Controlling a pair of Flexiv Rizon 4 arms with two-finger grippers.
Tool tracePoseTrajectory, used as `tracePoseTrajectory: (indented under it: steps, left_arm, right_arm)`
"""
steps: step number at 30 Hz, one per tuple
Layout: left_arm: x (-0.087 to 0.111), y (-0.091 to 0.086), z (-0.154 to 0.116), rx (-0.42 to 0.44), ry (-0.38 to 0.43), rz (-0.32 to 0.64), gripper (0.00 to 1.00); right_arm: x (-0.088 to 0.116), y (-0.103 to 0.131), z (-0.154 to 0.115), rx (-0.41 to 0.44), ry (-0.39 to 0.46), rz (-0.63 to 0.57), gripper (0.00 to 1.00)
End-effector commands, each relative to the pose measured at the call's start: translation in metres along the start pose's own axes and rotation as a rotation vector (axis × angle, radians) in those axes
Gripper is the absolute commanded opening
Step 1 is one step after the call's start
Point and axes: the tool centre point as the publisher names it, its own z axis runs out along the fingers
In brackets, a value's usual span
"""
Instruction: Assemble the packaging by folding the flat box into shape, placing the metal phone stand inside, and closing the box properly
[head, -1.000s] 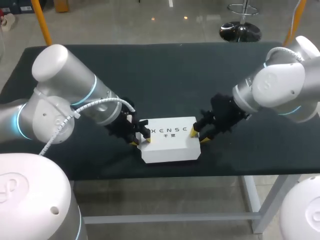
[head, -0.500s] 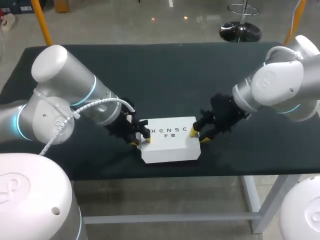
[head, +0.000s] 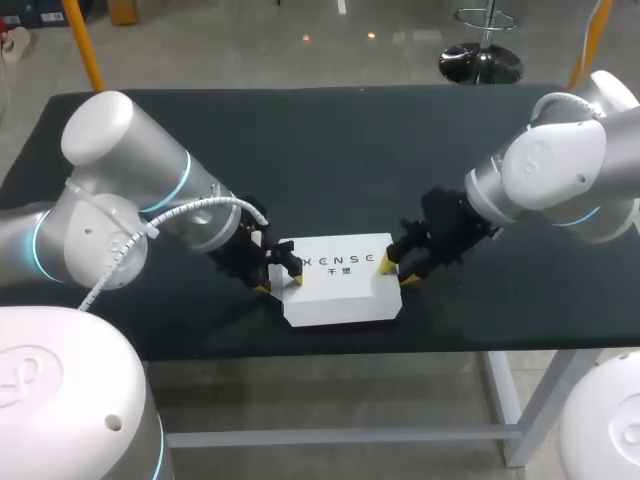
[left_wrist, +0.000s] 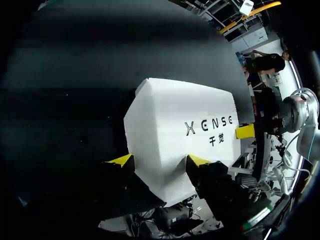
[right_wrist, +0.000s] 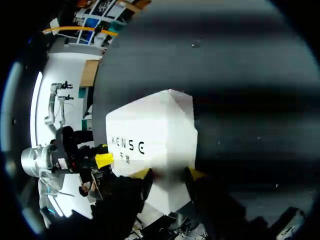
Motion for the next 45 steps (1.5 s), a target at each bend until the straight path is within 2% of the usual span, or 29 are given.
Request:
tracePoseTrajectory:
  steps: [1, 3, 5, 15, 22, 30, 45]
  left_arm:
    - [0.0009, 0.0001, 0.009, 0.001, -0.003, 0.0, 0.69]
    - [0.0009, 0.0001, 0.009, 0.001, -0.003, 0.0, 0.69]
    - [0.0009, 0.0001, 0.009, 0.001, -0.003, 0.0, 0.64]
    - [0.0009, 0.0001, 0.009, 0.001, -0.003, 0.0, 0.62]
    - [0.0026, -0.0004, 0.0105, 0.01, -0.006, 0.011, 0.7]
    - [0.0023, -0.0008, 0.01, 0.026, 0.015, 0.03, 0.74]
    - [0.0023, 0.0003, 0.0036, 0.056, 0.096, 0.067, 0.71]
  right_arm:
    - [0.0011, 0.0011, 0.0034, 0.005, 0.006, -0.002, 0.49]
    - [0.0011, 0.0011, 0.0034, 0.005, 0.006, -0.002, 0.49]
    - [0.0011, 0.0011, 0.0034, 0.005, 0.006, -0.002, 0.49]
    - [0.0011, 0.0011, 0.0034, 0.005, 0.006, -0.002, 0.47]
    - [0.0014, 0.0009, 0.0041, -0.002, 0.005, -0.008, 0.49]
    - [0.001, 0.001, 0.005, -0.019, 0.035, -0.035, 0.49]
    - [0.0039, 0.0023, 0.005, -0.033, 0.06, -0.065, 0.49]
